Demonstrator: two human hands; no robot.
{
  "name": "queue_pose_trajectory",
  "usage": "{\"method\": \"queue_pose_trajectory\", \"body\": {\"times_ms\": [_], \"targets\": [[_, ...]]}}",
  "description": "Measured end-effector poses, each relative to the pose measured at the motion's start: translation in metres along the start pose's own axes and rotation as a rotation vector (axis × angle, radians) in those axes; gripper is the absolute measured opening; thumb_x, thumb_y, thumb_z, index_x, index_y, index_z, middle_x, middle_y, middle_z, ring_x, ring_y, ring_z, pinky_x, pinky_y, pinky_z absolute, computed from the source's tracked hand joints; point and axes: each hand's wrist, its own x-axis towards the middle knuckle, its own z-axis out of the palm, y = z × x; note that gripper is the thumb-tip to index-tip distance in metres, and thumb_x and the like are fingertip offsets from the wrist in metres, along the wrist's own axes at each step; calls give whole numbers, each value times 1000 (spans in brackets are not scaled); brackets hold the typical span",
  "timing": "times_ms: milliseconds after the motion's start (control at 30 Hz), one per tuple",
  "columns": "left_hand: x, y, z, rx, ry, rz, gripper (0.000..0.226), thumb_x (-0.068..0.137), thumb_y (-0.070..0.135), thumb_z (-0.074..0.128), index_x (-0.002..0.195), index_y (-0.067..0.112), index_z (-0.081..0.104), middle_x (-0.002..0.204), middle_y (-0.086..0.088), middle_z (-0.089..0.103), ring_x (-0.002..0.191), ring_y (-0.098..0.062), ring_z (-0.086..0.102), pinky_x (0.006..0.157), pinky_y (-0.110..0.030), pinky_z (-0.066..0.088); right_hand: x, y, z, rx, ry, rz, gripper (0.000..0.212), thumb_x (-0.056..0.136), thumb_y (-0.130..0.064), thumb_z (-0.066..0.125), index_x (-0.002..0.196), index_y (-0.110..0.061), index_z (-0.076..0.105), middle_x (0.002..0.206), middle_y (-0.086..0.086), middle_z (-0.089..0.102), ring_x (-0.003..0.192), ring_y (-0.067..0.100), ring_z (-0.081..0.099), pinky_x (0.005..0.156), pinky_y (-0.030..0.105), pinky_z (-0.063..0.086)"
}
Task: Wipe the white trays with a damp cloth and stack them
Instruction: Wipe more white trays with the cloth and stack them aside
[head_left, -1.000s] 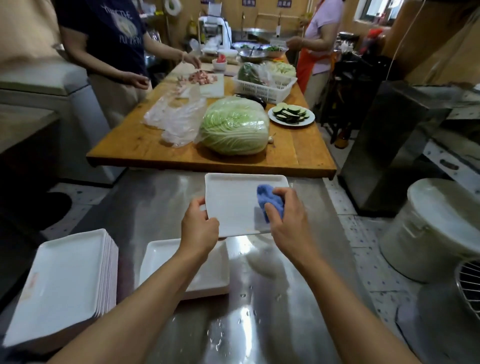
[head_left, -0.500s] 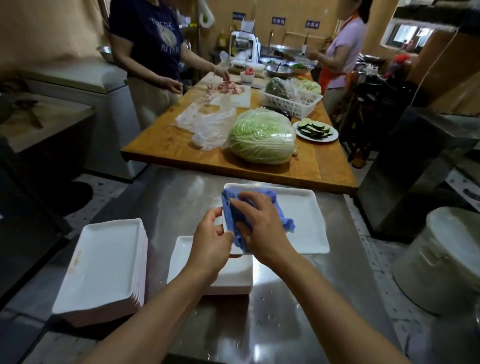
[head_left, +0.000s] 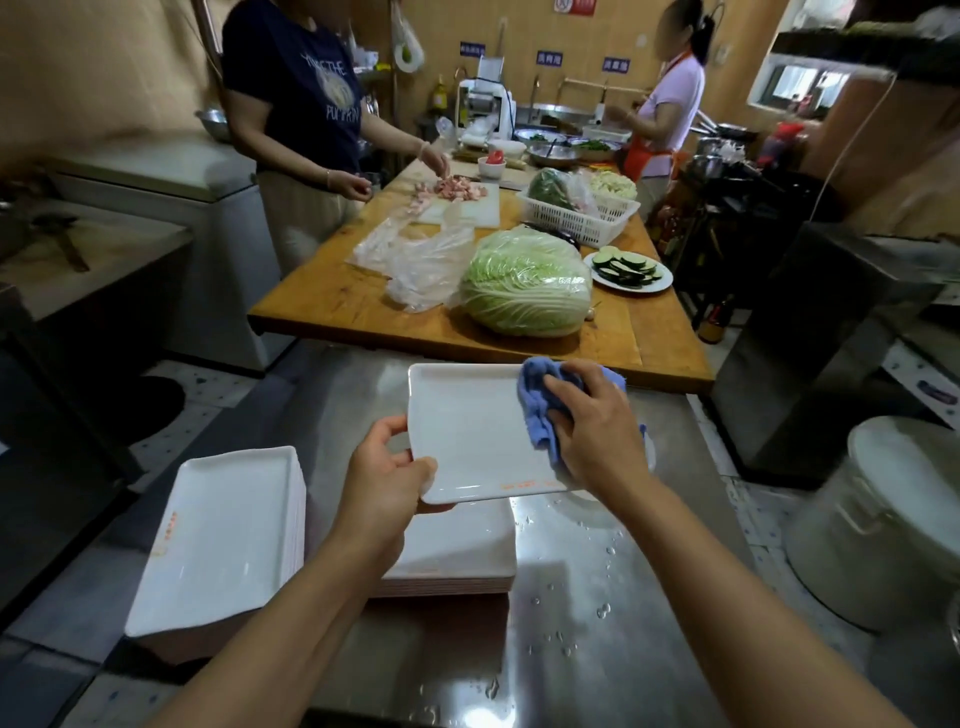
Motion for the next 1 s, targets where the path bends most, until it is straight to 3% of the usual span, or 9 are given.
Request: {"method": "queue_pose_trajectory", "body": {"times_ms": [100,167,300,433,533,667,900,1000], "targets": [[1,2,-5,-33,8,-12,39,88,-9,51,110,24,50,104,-10,66,95,-30,65,58,-35,58,-5,11,-6,-61,-7,82,31,91,-14,55,121,-9,59,137,4,45,121,26,40,100,35,36],[3,3,-6,-46,12,-23,40,88,-8,51,116,21,49,108,-11,64,98,-31,63,62,-37,59,-10,14,-8,-93,-33,44,31,89,-10,56,119,-5,60,133,8,49,121,26,40,102,34,32],[8,2,-4,-129,42,-55,41,86,-11,48,112,21,51,100,-7,63,92,-27,63,51,-31,55,-25,12,-15,-16,-72,-61,18,85,-5,58,100,0,66,109,13,62,106,31,48,90,37,40],[11,-1,-5,-172,54,-82,44,85,-13,47,117,17,51,98,-6,62,91,-28,62,48,-30,55,-37,7,-18,-22,-112,-88,16,85,-12,60,97,-4,66,102,11,61,98,26,49,85,34,39],[9,-1,-6,-196,16,-100,46,84,-15,45,119,14,51,101,-11,64,95,-31,61,51,-31,55,-31,6,-20,-45,-99,-108,25,89,-15,57,111,-4,64,116,11,59,108,27,50,96,35,35],[2,2,-3,-169,-60,-100,44,86,-12,47,122,15,51,108,-12,63,97,-32,63,55,-31,56,-11,0,-16,-148,-125,-78,39,98,-26,42,134,-13,47,140,3,40,127,20,32,107,31,20],[-5,8,0,-106,-68,-56,33,92,-2,49,113,24,53,107,-10,64,92,-29,67,63,-36,58,1,-54,7,88,-175,-143,39,98,-25,42,137,-23,46,143,-1,31,127,21,24,107,34,21],[-5,12,0,-86,-55,-15,31,95,0,47,120,17,54,100,-11,68,86,-28,69,62,-36,58,1,-72,10,142,-172,-189,38,97,-23,43,136,-23,47,141,1,35,124,24,27,106,37,25]]}}
